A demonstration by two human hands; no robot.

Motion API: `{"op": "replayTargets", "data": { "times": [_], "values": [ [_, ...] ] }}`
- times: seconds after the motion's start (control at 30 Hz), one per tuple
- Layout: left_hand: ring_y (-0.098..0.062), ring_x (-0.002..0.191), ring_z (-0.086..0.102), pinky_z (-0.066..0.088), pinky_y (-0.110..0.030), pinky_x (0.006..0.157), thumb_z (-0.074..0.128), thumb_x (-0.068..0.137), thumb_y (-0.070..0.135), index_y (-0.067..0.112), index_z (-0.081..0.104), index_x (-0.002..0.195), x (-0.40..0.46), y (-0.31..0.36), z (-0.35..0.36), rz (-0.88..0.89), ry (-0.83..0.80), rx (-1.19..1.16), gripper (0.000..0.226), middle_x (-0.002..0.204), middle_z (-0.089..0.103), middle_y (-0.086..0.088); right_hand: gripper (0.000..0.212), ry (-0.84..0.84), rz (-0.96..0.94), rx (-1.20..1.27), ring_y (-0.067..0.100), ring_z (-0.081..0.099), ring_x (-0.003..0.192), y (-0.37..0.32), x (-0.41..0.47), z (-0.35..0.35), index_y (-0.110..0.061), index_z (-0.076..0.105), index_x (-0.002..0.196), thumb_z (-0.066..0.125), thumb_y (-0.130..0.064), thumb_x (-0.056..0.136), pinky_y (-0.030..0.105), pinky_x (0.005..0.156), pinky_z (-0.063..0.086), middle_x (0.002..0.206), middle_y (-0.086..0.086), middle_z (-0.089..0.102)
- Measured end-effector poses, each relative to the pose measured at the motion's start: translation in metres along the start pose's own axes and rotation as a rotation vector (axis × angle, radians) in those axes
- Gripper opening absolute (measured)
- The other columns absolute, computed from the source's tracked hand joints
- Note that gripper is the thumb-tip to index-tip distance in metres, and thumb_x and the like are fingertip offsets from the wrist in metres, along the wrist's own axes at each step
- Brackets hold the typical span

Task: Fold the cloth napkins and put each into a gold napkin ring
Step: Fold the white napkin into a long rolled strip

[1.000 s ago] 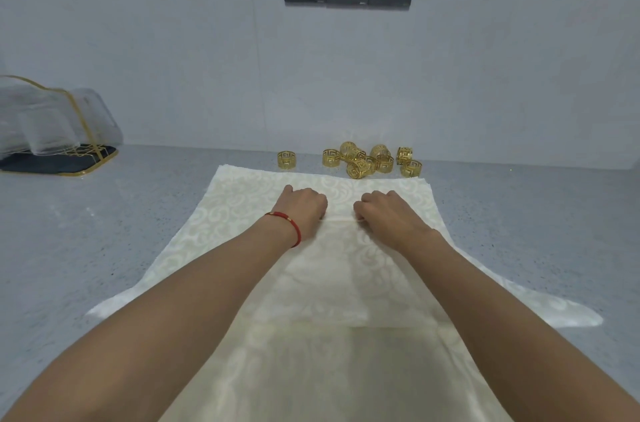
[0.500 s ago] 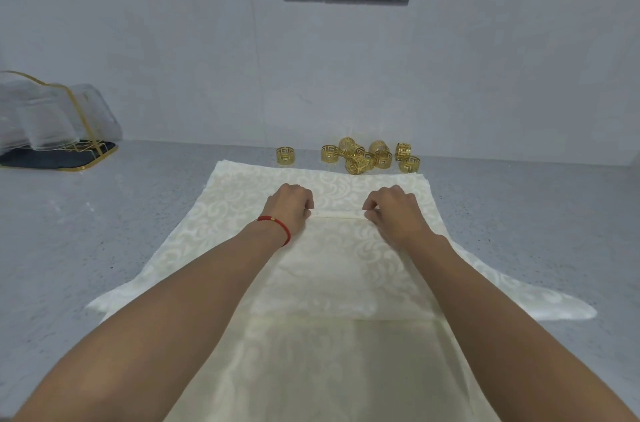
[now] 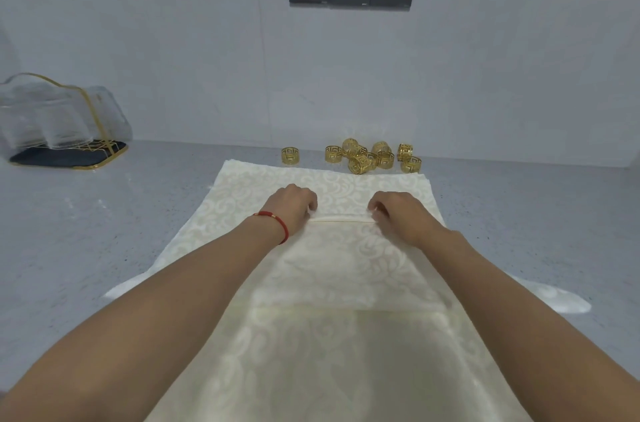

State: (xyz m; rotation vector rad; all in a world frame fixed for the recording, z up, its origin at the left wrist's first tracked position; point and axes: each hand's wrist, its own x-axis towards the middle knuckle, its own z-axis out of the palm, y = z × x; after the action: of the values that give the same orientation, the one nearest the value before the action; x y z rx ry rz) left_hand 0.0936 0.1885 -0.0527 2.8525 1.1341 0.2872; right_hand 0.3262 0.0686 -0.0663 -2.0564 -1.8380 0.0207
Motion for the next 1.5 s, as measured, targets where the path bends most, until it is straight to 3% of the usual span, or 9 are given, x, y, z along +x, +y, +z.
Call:
{"op": "replayTargets", "data": {
  "times": [0.1,0.27,0.57,0.7,0.9,1.0,1.17,1.37,1.5],
  "values": [
    [-0.029,0.104,0.062,0.052,-0.039,0.090,0.057,0.095,0.005,0.014,0.066,0.122,-0.002,0.003,0.004,-0.017,-0.010,-0.025,0.031,0.115,0.063,-0.009,0.013,-0.008,0.065,0.070,0.026,0.058,0.082,0.004,0.000,0.010,-0.009,0.064,0.086,0.057,-0.005,0.096,0.037,0.081,0.053,0.093,0.005,0.061],
    [-0.027,0.105,0.051,0.048,-0.040,0.081,0.053,0.093,0.002,0.011,0.061,0.106,-0.008,0.006,0.004,0.025,0.031,0.086,0.018,0.112,0.052,-0.006,0.008,0.023,0.080,-0.088,0.026,0.055,0.106,-0.002,0.000,0.006,-0.018,0.071,0.102,0.065,-0.017,0.096,0.042,0.090,0.047,0.105,0.002,0.066],
    [-0.025,0.101,0.054,0.037,-0.033,0.075,0.056,0.079,-0.009,0.013,0.050,0.116,-0.029,0.011,-0.003,0.262,0.038,0.443,0.044,0.110,0.054,-0.004,0.028,0.046,-0.263,-0.482,0.024,0.052,0.070,-0.013,-0.031,0.000,-0.014,0.060,0.088,0.078,0.001,0.071,0.033,0.059,0.028,0.081,0.003,0.057],
    [-0.024,0.101,0.056,0.044,-0.034,0.074,0.051,0.086,-0.005,0.016,0.061,0.110,-0.035,0.002,0.000,0.189,0.004,0.179,0.033,0.110,0.058,-0.001,0.005,-0.020,-0.268,-0.399,0.024,0.055,0.084,-0.013,-0.038,-0.006,-0.014,0.060,0.095,0.058,-0.010,0.093,0.035,0.066,0.040,0.093,0.003,0.057],
    [-0.024,0.087,0.064,0.051,-0.034,0.073,0.057,0.085,-0.003,0.017,0.068,0.101,-0.033,-0.008,0.008,-0.062,0.164,-0.152,0.028,0.090,0.064,0.003,0.022,0.024,0.077,0.004,0.033,0.066,0.093,-0.002,-0.025,-0.003,-0.003,0.071,0.107,0.055,0.003,0.093,0.046,0.084,0.055,0.099,0.014,0.072],
    [-0.030,0.091,0.059,0.047,-0.037,0.072,0.057,0.089,-0.001,0.005,0.069,0.094,-0.032,-0.008,0.012,0.003,0.139,-0.048,0.014,0.096,0.056,-0.003,0.018,-0.015,0.046,-0.058,0.045,0.066,0.099,0.002,-0.021,0.002,0.008,0.072,0.098,0.057,0.008,0.087,0.054,0.085,0.054,0.100,0.028,0.071],
    [-0.027,0.099,0.053,0.047,-0.038,0.076,0.058,0.092,0.002,0.008,0.064,0.103,-0.037,-0.004,0.012,0.043,0.139,0.106,0.014,0.106,0.058,-0.007,0.010,0.033,-0.090,-0.278,0.024,0.053,0.101,-0.005,-0.035,-0.003,-0.015,0.065,0.106,0.059,-0.010,0.099,0.040,0.082,0.045,0.104,0.000,0.063],
    [-0.023,0.100,0.053,0.029,-0.031,0.079,0.053,0.087,-0.003,0.015,0.051,0.114,-0.046,0.008,-0.002,0.179,0.110,0.497,0.032,0.107,0.057,-0.002,0.025,0.042,-0.258,-0.476,0.025,0.053,0.077,-0.005,-0.053,-0.006,-0.011,0.059,0.098,0.069,0.002,0.080,0.036,0.059,0.039,0.090,0.005,0.058],
    [-0.024,0.095,0.055,0.035,-0.031,0.076,0.050,0.082,-0.009,0.016,0.053,0.106,-0.056,0.009,-0.009,0.230,0.006,0.434,0.035,0.102,0.055,-0.001,0.023,-0.033,-0.285,-0.499,0.025,0.053,0.085,-0.013,-0.061,-0.015,-0.013,0.057,0.100,0.063,0.002,0.084,0.034,0.066,0.034,0.097,0.004,0.055]
  ]
}}
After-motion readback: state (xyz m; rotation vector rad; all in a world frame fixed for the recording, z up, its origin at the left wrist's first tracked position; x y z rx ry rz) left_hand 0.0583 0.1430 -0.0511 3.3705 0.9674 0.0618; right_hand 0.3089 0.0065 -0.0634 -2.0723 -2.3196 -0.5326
